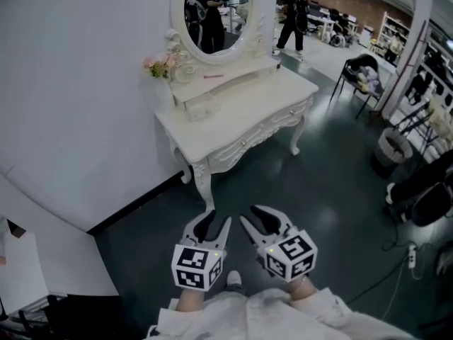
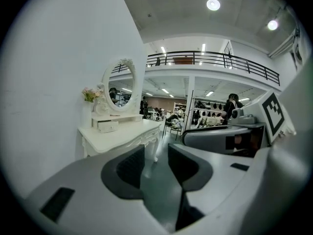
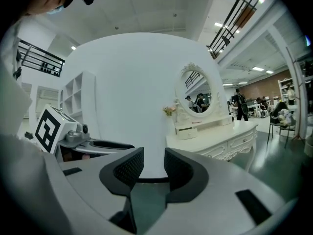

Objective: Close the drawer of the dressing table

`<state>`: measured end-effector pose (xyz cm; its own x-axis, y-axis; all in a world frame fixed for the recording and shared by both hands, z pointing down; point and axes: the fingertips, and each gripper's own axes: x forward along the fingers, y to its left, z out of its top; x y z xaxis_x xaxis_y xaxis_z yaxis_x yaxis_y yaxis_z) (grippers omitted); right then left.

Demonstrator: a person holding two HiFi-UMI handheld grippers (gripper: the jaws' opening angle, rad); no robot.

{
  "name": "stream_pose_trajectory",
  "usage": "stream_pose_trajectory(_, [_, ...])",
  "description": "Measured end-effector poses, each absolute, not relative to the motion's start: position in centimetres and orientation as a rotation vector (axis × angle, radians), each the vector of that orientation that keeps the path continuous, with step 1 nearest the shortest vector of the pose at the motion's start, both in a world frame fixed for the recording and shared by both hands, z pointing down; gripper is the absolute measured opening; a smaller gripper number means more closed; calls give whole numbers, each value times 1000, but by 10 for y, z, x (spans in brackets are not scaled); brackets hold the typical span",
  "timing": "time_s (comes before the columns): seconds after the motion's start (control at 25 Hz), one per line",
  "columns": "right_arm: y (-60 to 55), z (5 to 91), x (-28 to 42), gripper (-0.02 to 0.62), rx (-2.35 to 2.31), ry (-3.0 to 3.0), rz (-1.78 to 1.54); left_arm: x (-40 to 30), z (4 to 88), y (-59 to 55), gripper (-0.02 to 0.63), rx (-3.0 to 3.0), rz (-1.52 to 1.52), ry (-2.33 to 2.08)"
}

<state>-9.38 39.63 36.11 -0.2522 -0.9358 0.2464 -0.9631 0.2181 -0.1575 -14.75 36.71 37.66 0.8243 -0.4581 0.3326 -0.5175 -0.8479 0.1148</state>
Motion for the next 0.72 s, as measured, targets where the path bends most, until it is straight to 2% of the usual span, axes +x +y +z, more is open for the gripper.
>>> stream_pose_trajectory(0.72, [316,372,-79,120,1852,-2393,435,-122,395,296,132,2793,493,-683])
